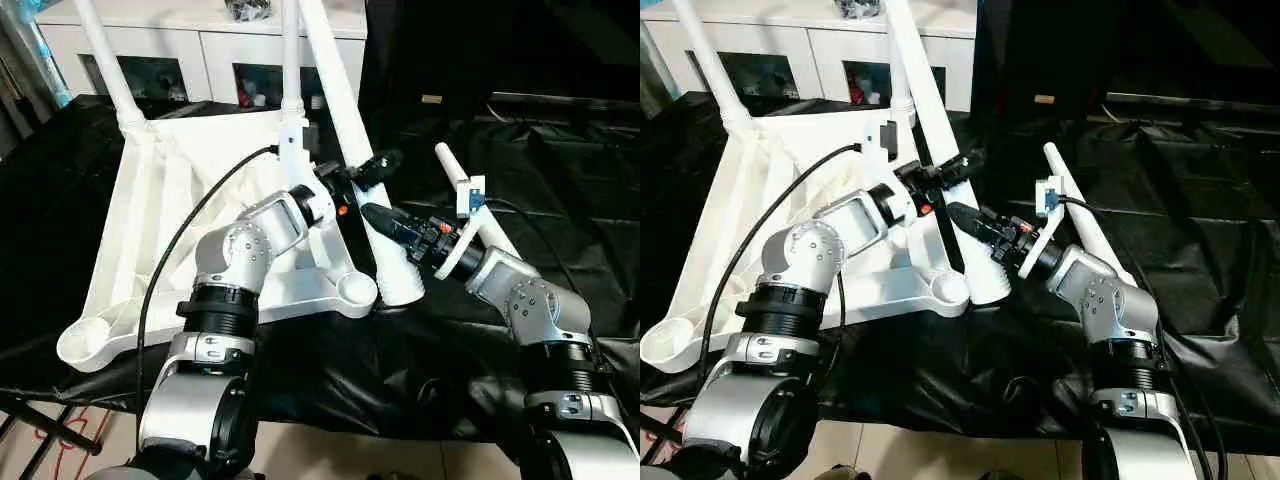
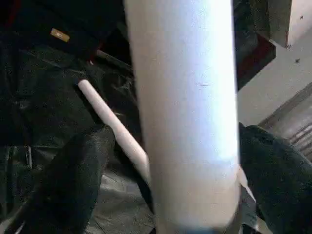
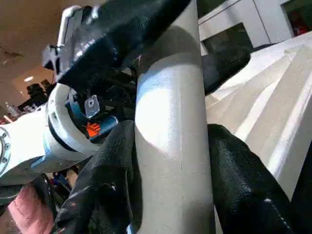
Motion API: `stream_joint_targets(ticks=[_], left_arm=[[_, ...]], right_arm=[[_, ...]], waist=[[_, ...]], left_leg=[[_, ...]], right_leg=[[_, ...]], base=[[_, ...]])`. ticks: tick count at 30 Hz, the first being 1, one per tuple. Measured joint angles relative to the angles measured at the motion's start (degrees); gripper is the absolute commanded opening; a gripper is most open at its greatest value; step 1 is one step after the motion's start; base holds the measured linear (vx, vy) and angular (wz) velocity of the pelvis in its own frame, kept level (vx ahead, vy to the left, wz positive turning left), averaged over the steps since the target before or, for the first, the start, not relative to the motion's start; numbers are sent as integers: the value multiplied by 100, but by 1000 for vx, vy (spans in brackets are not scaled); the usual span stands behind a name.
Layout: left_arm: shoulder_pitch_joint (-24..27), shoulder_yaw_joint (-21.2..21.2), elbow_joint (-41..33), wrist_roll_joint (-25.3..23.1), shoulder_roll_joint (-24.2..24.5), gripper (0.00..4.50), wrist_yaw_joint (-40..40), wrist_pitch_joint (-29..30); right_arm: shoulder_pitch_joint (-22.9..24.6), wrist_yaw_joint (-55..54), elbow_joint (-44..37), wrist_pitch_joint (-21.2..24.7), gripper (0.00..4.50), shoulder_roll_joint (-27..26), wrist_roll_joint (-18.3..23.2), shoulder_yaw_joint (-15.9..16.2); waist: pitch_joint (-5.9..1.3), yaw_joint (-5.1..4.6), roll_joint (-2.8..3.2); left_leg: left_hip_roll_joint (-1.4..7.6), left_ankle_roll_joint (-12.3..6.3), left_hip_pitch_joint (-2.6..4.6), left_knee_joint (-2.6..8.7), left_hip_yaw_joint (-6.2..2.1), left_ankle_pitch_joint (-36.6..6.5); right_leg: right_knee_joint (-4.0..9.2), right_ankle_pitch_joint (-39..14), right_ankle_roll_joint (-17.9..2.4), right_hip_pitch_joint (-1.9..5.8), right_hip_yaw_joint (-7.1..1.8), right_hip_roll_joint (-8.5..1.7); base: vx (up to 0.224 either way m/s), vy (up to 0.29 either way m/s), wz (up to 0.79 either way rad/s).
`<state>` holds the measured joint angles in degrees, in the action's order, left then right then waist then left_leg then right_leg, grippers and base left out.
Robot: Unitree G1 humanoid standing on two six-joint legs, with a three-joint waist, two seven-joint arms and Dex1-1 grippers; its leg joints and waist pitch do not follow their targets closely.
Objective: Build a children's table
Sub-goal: Pick table leg
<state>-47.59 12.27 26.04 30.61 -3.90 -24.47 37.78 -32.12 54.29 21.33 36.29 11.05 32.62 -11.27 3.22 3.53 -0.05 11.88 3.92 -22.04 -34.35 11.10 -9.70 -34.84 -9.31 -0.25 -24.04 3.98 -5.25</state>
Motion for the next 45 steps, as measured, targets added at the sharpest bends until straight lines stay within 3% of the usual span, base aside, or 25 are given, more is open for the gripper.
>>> stream_joint_targets(ticks=[14, 15, 16, 27, 36, 45], left_arm=[[-12, -30, -7, 9, -2, 295, 22, -69], [-12, -40, -8, 9, 2, 283, 15, -80], [-12, -63, -10, 8, 23, 281, -5, -94], [-92, -600, -237, -481, 443, 201, -253, -333], [-267, -896, -463, -613, 520, 182, -434, -394], [-264, -998, -637, -549, 513, 181, -586, -304]], right_arm=[[0, -57, -37, 64, 181, 47, 5, 66], [-2, -59, -38, 86, 237, 71, 9, 77], [-9, -65, -39, 120, 251, 91, 13, 91], [-118, -25, -405, 401, 333, 622, -258, 575], [-126, 98, -542, 861, 333, 1042, -586, 1183], [-355, -53, -291, 792, 333, 957, -750, 1310]], waist=[[1, 0, -2], [2, 1, -2], [2, -1, -3], [19, 12, -32], [45, -10, -76], [61, 0, -103]], left_leg=[[0, 0, -1, 1, 1, 0], [0, 0, -1, 1, 1, 0], [0, 0, -1, 2, 0, 0], [0, 0, -3, 4, 1, 0], [-1, -1, -5, 5, 4, -1], [-1, -1, -6, 2, 4, -1]], right_leg=[[2, -1, 1, 0, 0, 0], [2, -1, 2, 0, 0, 0], [2, -1, 1, 0, 0, 0], [4, -5, 9, 0, -1, 0], [3, -5, 9, -1, -2, 0], [-2, -4, 7, -2, -3, 0]], base=[[0, 0, 0], [0, 0, 0], [0, 0, 0], [0, 0, 0], [0, 0, 0], [0, 0, 0]])
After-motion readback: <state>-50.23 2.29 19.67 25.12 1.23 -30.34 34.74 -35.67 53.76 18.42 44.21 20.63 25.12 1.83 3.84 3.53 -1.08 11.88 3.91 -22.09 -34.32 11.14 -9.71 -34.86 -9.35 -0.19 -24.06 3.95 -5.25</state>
